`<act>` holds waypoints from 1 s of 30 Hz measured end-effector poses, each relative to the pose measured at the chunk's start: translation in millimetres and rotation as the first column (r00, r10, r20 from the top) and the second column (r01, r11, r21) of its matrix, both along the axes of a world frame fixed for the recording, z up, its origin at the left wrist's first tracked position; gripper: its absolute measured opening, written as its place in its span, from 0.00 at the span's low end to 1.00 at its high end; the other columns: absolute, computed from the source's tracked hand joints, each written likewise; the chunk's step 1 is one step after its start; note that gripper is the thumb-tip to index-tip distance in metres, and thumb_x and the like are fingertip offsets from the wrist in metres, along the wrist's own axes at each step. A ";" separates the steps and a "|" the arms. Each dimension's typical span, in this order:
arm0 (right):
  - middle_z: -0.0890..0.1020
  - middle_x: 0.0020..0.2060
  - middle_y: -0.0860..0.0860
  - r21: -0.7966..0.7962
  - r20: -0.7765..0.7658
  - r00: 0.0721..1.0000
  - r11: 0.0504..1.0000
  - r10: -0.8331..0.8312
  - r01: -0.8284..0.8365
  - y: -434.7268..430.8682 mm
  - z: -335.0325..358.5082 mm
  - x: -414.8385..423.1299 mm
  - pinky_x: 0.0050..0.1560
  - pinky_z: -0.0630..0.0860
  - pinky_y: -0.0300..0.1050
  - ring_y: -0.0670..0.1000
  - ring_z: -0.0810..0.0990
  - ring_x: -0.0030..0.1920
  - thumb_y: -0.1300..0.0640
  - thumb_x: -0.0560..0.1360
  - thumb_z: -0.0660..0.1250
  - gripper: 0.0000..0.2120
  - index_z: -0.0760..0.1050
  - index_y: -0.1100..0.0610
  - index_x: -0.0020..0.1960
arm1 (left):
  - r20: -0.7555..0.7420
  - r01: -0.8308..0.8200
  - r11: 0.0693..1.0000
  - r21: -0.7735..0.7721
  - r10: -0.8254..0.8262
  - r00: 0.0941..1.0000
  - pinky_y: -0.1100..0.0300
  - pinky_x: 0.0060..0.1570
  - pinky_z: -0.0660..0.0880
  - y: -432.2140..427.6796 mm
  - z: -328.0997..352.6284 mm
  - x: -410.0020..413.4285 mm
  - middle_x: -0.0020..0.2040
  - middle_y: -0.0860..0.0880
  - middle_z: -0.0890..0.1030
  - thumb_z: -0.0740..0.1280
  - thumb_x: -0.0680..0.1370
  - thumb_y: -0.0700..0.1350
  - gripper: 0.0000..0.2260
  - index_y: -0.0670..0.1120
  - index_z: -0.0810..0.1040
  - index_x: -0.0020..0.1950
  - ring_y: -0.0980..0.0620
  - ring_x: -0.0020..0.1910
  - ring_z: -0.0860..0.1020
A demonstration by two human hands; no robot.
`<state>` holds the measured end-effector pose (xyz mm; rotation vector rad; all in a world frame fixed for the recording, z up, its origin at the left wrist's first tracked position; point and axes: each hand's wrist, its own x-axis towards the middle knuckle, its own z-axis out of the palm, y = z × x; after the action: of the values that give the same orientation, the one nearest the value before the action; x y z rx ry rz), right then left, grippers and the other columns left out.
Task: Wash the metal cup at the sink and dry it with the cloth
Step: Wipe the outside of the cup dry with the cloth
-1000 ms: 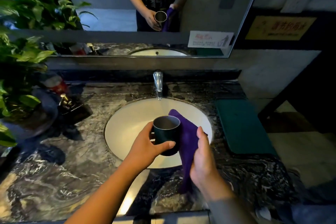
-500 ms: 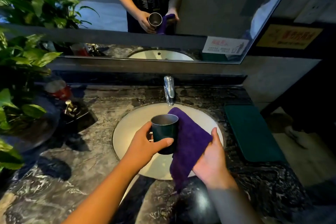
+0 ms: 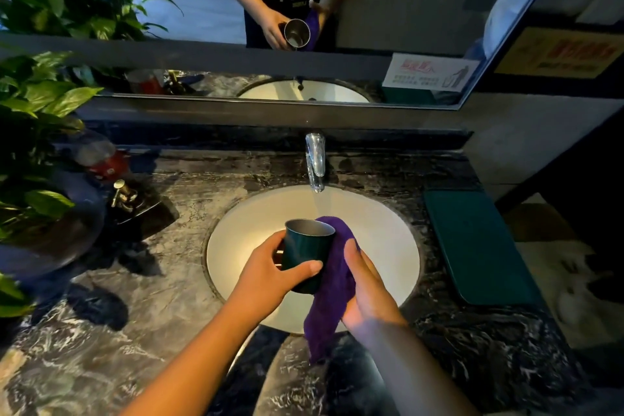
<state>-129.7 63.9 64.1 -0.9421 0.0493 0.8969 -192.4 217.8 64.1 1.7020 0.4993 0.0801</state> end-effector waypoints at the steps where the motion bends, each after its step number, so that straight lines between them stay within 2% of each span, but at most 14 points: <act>1: 0.79 0.68 0.58 -0.029 -0.023 1.000 1.000 -0.003 0.002 -2.5 -2.3 3.0 0.74 0.67 0.66 0.61 0.76 0.70 0.39 0.61 0.82 0.46 0.72 0.53 0.74 | 0.002 -0.006 1.000 -0.012 0.006 1.000 0.61 0.50 0.81 -4.9 0.0 0.0 0.53 0.57 0.83 0.78 0.69 0.54 0.24 0.55 0.77 0.62 0.57 0.52 0.81; 4: 0.81 0.66 0.57 -0.093 -0.118 0.992 0.995 -0.034 0.023 -11.2 -7.8 10.6 0.72 0.69 0.66 0.62 0.78 0.68 0.37 0.58 0.83 0.46 0.74 0.51 0.72 | -0.010 -0.009 0.999 -0.047 0.008 1.000 0.62 0.51 0.80 -19.8 -2.6 -2.1 0.53 0.57 0.84 0.78 0.69 0.54 0.23 0.59 0.76 0.61 0.59 0.53 0.81; 7: 0.81 0.66 0.59 -0.059 -0.180 0.983 0.998 -0.027 0.016 -22.2 -5.2 15.3 0.73 0.68 0.64 0.62 0.78 0.68 0.37 0.68 0.74 0.35 0.77 0.54 0.70 | -0.029 0.013 0.992 -0.125 -0.017 0.999 0.62 0.53 0.79 -31.1 -3.4 -7.0 0.56 0.59 0.83 0.77 0.66 0.58 0.26 0.60 0.74 0.62 0.60 0.56 0.80; 9: 0.82 0.65 0.59 -0.077 -0.193 0.981 0.997 -0.024 0.009 -27.9 -3.0 18.1 0.73 0.68 0.63 0.61 0.78 0.68 0.38 0.72 0.68 0.31 0.79 0.54 0.68 | -0.028 0.014 0.969 -0.245 -0.022 0.999 0.59 0.56 0.79 -33.1 -2.9 -9.9 0.58 0.55 0.83 0.77 0.64 0.56 0.30 0.55 0.73 0.64 0.56 0.58 0.81; 12: 0.82 0.64 0.57 -0.109 -0.209 0.978 0.994 -0.018 -0.005 -31.2 -4.4 20.0 0.72 0.69 0.64 0.61 0.78 0.67 0.36 0.74 0.66 0.28 0.79 0.51 0.68 | 0.006 0.032 0.933 -0.358 -0.031 0.999 0.53 0.58 0.79 -33.8 -0.6 -11.8 0.59 0.48 0.83 0.76 0.68 0.51 0.28 0.48 0.72 0.65 0.49 0.60 0.81; 15: 0.84 0.61 0.57 -0.142 -0.203 0.978 0.990 -0.048 0.019 -32.5 -3.5 18.7 0.69 0.73 0.64 0.61 0.81 0.64 0.39 0.78 0.63 0.23 0.81 0.51 0.65 | 0.043 0.022 0.910 -0.415 -0.005 0.999 0.44 0.62 0.77 -37.6 1.0 -12.4 0.61 0.45 0.81 0.77 0.68 0.54 0.28 0.48 0.76 0.65 0.45 0.62 0.80; 17: 0.85 0.60 0.58 -0.125 -0.198 0.979 0.992 -0.053 0.028 -33.2 0.6 17.2 0.67 0.75 0.63 0.61 0.81 0.63 0.40 0.80 0.61 0.22 0.82 0.51 0.64 | 0.054 0.018 0.894 -0.447 0.007 0.999 0.42 0.62 0.77 -39.3 0.7 -12.2 0.63 0.42 0.80 0.76 0.70 0.55 0.28 0.47 0.77 0.66 0.42 0.63 0.79; 19: 0.85 0.59 0.57 -0.136 -0.186 0.980 0.990 -0.068 0.043 -33.5 1.7 15.4 0.67 0.75 0.64 0.61 0.81 0.63 0.41 0.80 0.62 0.21 0.81 0.51 0.64 | 0.052 0.005 0.922 -0.387 0.016 0.998 0.45 0.59 0.78 -41.1 0.5 -12.6 0.61 0.40 0.80 0.72 0.74 0.55 0.24 0.48 0.76 0.67 0.42 0.61 0.80; 21: 0.85 0.59 0.57 -0.156 -0.178 0.979 0.985 -0.099 0.072 -32.1 3.4 12.6 0.63 0.76 0.61 0.61 0.81 0.63 0.42 0.80 0.63 0.20 0.81 0.51 0.65 | 0.046 -0.041 0.961 -0.273 0.056 0.997 0.52 0.56 0.80 -42.0 -0.3 -12.9 0.55 0.42 0.82 0.70 0.77 0.55 0.19 0.53 0.74 0.66 0.44 0.58 0.80; 23: 0.85 0.59 0.56 -0.161 -0.173 0.976 0.981 -0.133 0.105 -30.4 4.2 9.6 0.63 0.76 0.57 0.59 0.81 0.64 0.44 0.80 0.63 0.19 0.80 0.51 0.66 | 0.053 -0.074 0.983 -0.170 0.084 0.995 0.55 0.55 0.80 -43.6 1.8 -13.3 0.53 0.50 0.83 0.68 0.76 0.53 0.16 0.57 0.74 0.64 0.51 0.56 0.80; 25: 0.85 0.59 0.55 -0.159 -0.158 0.974 0.977 -0.165 0.140 -29.2 5.8 6.1 0.68 0.74 0.58 0.57 0.81 0.64 0.45 0.81 0.63 0.19 0.79 0.52 0.67 | 0.057 -0.102 0.992 -0.072 0.106 0.993 0.53 0.57 0.79 -45.1 3.6 -12.6 0.56 0.57 0.81 0.67 0.77 0.52 0.16 0.58 0.75 0.65 0.56 0.56 0.79; 27: 0.86 0.59 0.54 -0.153 -0.131 0.973 0.973 -0.191 0.171 -28.5 6.1 3.3 0.71 0.72 0.60 0.57 0.81 0.64 0.46 0.81 0.63 0.18 0.80 0.52 0.66 | 0.052 -0.124 0.992 0.017 0.123 0.991 0.53 0.59 0.78 -46.8 5.6 -10.7 0.60 0.55 0.79 0.67 0.79 0.48 0.18 0.56 0.74 0.69 0.56 0.57 0.79; 30: 0.86 0.58 0.53 -0.151 -0.051 0.977 0.968 -0.208 0.198 -27.6 12.0 1.1 0.69 0.73 0.60 0.56 0.81 0.63 0.47 0.81 0.63 0.16 0.79 0.51 0.65 | 0.037 -0.132 0.989 0.067 0.130 0.991 0.67 0.52 0.78 -52.7 13.1 -6.7 0.58 0.56 0.78 0.66 0.80 0.43 0.23 0.55 0.67 0.74 0.60 0.57 0.77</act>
<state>-128.6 36.3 76.1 -1.0226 0.2672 0.7413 -199.1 165.1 77.2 1.7317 0.5897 0.2223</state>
